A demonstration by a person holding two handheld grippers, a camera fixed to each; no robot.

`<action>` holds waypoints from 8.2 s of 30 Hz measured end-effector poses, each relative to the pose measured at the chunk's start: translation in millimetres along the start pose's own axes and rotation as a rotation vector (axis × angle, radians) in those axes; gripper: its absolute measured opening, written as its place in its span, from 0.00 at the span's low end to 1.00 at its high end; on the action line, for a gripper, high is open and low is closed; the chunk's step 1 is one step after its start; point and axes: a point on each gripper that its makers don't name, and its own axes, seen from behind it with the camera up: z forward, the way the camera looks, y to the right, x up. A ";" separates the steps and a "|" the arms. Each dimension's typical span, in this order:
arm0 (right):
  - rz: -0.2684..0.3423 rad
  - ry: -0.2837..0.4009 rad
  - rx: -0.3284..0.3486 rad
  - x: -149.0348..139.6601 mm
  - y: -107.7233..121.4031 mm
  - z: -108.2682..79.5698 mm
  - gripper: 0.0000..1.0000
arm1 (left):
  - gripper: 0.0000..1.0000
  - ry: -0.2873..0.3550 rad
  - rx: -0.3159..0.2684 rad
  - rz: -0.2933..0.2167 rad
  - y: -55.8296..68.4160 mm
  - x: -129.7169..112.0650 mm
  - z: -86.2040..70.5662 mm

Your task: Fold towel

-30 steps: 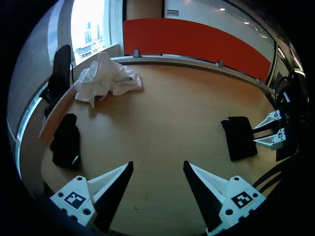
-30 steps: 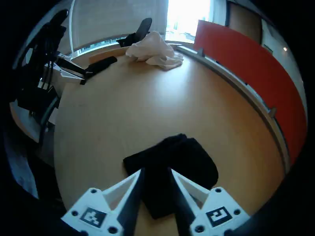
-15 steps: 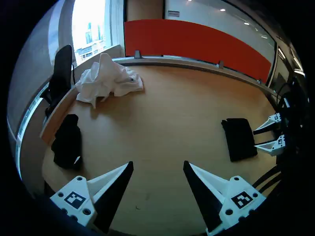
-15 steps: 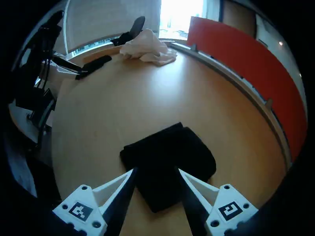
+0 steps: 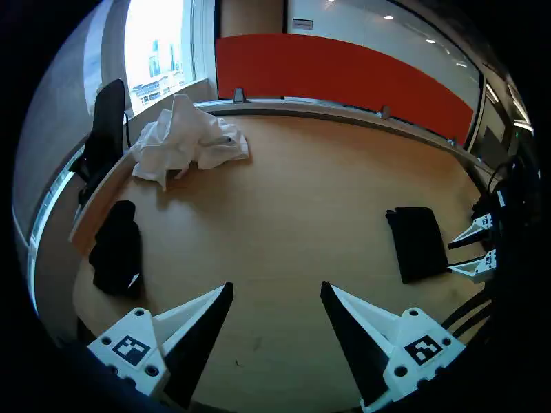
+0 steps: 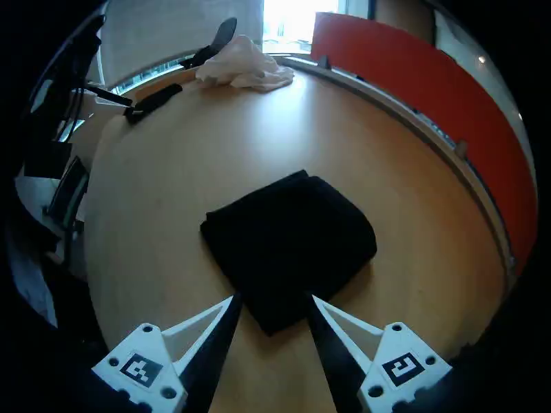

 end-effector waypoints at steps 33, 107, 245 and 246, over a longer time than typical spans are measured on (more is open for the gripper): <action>0.077 -0.084 0.008 -37.6 -2.2 8.0 0.14 | 0.94 -0.005 -0.008 0.005 4.4 2.2 4.3; 0.013 0.241 -0.253 116.4 167.1 -172.9 0.05 | 0.94 0.048 -0.103 0.057 39.2 33.4 13.0; 0.548 -0.173 -0.553 -253.1 268.2 -269.3 0.06 | 0.94 0.014 -0.090 0.117 60.4 33.1 10.2; 0.549 -0.173 -0.554 -253.2 268.4 -269.2 0.06 | 0.94 0.014 -0.090 0.116 59.8 33.3 10.1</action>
